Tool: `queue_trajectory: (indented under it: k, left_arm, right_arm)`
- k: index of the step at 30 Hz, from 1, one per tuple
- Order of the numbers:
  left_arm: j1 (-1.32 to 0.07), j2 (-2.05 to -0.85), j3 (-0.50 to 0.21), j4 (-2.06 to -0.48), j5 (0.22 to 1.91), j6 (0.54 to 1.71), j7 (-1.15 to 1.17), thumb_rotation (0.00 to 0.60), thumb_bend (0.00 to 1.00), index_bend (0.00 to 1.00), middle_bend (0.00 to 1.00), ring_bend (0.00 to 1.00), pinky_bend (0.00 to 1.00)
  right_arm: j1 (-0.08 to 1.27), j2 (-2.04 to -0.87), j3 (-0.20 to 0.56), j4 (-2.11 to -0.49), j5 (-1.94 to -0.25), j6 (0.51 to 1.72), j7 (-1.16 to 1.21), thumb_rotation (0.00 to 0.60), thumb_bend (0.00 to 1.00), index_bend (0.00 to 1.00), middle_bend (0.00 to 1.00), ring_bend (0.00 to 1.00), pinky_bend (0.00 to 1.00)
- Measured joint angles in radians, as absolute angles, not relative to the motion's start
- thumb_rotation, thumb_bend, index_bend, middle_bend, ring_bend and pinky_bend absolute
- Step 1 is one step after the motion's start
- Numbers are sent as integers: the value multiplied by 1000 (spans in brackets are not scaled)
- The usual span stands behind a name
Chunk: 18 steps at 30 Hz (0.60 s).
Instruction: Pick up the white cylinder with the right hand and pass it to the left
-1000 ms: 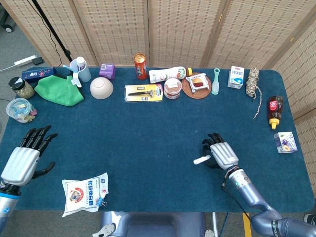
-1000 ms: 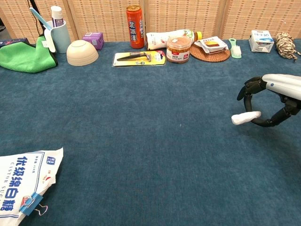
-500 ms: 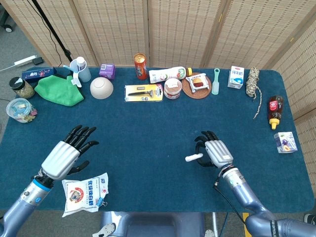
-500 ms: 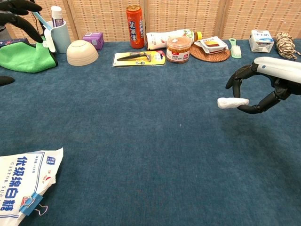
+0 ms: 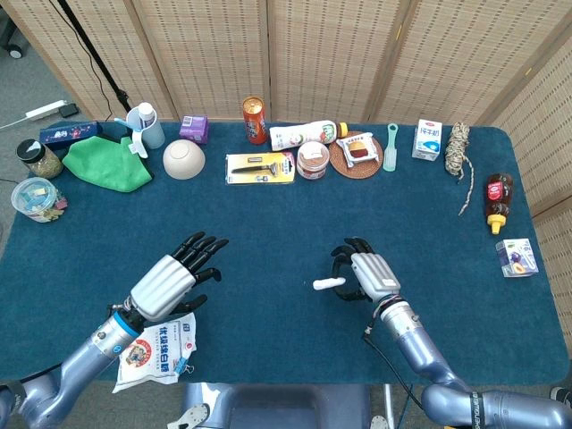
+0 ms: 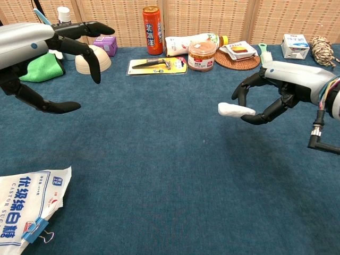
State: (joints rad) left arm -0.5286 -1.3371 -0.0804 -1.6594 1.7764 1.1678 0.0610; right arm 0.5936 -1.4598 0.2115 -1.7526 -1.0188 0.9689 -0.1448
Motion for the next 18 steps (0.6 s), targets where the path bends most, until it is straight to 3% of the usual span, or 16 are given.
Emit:
queue_trajectory:
  k: [18]
  left_arm:
    - [-629,-1494,-110,-1597,1720,1099,125,600,252,439,48,33,0]
  right_arm:
    - [628,-1517,215,-1765,-970,965,-149,600,363,636,260,88,0]
